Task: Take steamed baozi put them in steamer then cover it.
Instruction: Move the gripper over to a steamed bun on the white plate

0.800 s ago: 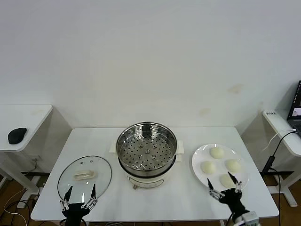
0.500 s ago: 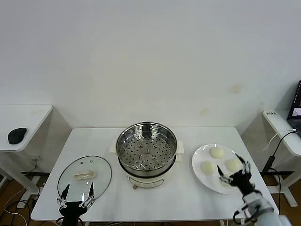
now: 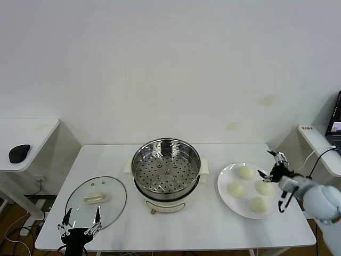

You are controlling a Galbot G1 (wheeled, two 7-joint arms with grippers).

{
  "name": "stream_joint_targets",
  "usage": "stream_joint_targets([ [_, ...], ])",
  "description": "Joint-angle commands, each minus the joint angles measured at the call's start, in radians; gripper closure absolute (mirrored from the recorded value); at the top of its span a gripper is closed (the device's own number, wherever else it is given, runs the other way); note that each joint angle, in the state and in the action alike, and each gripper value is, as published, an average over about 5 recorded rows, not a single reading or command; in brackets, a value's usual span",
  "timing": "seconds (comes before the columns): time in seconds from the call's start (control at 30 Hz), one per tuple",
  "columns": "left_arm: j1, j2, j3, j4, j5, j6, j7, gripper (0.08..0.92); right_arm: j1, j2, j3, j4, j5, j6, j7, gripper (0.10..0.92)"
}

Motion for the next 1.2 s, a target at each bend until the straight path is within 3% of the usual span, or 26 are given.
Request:
stream_joint_targets([
  [0.03,-0.003,0.007,-0.020,0.018,0.020,-0.001,-0.004,0.177,0.494,-0.100,-0.497,-0.231,0.046,-0.002,-0.311,0.203],
  [0.23,-0.002,0.006,-0.041,0.024,0.017,-0.003,-0.005,0.177,0.646,-0.039,-0.657,-0.356,0.034,0.085,-0.391,0.203],
  [0.67,0.001,0.012,-0.063,0.034,0.026,-0.002,0.000,0.177,0.702,0.184,-0.749,-0.570,-0.037,0.124,-0.367,0.203],
  [1.2,0.006,0.006,-0.079,0.044,0.030,-0.011,0.000,0.177,0.687,0.263,-0.738,-0.654,-0.110,0.119,-0.333,0.224],
])
